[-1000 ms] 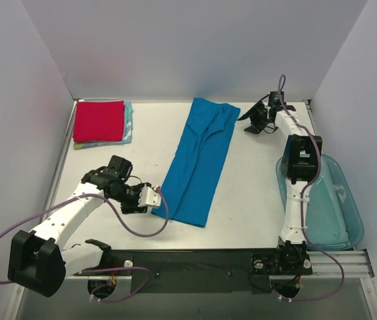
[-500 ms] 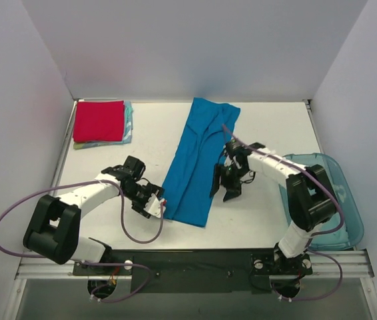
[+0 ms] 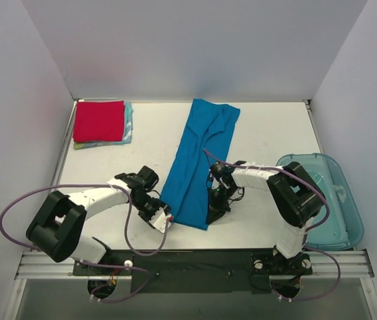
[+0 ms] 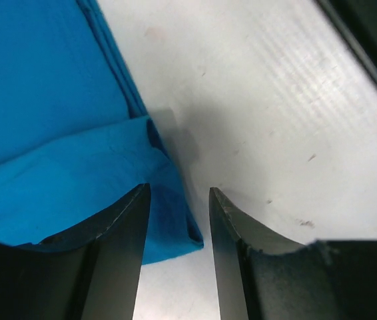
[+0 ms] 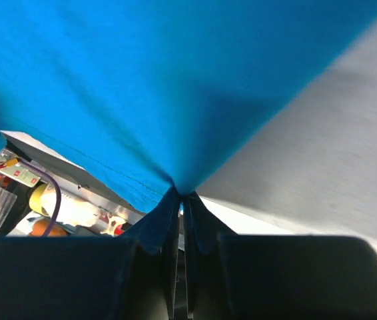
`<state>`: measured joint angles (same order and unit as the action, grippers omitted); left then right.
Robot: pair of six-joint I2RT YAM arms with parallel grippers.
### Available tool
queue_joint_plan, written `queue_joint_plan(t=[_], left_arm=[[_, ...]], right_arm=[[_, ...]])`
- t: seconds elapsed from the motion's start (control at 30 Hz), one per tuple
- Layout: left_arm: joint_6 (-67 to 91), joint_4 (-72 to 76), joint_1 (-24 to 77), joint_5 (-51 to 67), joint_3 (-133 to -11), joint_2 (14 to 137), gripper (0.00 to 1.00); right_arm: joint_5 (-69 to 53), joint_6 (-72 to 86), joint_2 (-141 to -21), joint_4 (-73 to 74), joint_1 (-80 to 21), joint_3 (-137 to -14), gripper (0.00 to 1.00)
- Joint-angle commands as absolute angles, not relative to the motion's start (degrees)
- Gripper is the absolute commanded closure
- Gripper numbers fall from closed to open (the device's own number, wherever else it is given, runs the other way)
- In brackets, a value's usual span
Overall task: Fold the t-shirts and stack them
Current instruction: Rotate the tshirt 85 degrees, then grab the bottom of the folded rectangular tshirt with both arms
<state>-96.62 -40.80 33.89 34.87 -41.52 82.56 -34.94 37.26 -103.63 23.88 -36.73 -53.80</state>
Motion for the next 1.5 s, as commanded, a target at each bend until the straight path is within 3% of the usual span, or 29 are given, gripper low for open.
queue_joint_plan(t=[0.0, 0.2, 0.23, 0.3, 0.43, 0.53, 0.6, 0.63, 0.77, 0.87, 1.1, 1.27, 1.47], left_arm=[[-91.4, -44.0, 38.0, 38.9, -40.9, 79.9, 0.46], [-86.9, -43.8, 41.9, 38.2, -41.4, 78.0, 0.37], [-87.0, -43.9, 41.9, 38.0, -41.7, 78.0, 0.37], [-86.9, -44.5, 42.0, 37.7, -42.2, 78.0, 0.37], [-83.5, -40.1, 41.8, 36.8, -41.8, 77.3, 0.37], [-83.6, -37.4, 41.8, 36.2, -41.1, 77.4, 0.37], [-84.2, -37.1, 41.9, 36.3, -40.9, 77.7, 0.37], [-84.2, -37.0, 42.0, 36.3, -40.9, 78.0, 0.37], [-84.5, -36.2, 42.0, 35.9, -40.4, 78.0, 0.36], [-84.6, -35.2, 42.0, 35.5, -39.7, 77.8, 0.36], [-84.6, -34.5, 42.0, 35.5, -39.2, 77.9, 0.36], [-84.5, -34.9, 42.3, 35.7, -39.8, 78.5, 0.36], [-84.1, -34.3, 42.4, 35.9, -39.9, 78.5, 0.36]], right_arm=[[-33.4, 37.0, -98.0, 26.6, -32.5, -47.5, 1.00], [-33.0, 31.7, -94.7, 32.2, -25.9, -43.7, 0.98], [-33.8, 30.6, -95.0, 32.9, -25.9, -44.1, 0.83], [-33.4, 28.6, -94.7, 37.1, -25.9, -46.4, 0.68], [-24.4, 26.7, -90.4, 45.8, -26.1, -58.6, 0.64], [-20.8, 27.2, -91.0, 43.9, -27.4, -71.8, 0.73], [-21.3, 27.6, -95.2, 39.3, -29.3, -78.0, 0.98], [-22.1, 27.8, -96.9, 37.4, -30.1, -80.2, 1.00], [-27.9, 31.6, -112.5, 30.2, -29.4, -91.7, 1.00], [-25.8, 32.3, -119.1, 28.3, -28.7, -96.8, 1.00], [-27.4, 34.0, -127.6, 25.6, -23.1, -92.5, 1.00], [-29.8, 32.4, -125.3, 25.7, -23.5, -92.5, 1.00], [-30.5, 27.9, -113.8, 25.6, -27.8, -87.2, 1.00]])
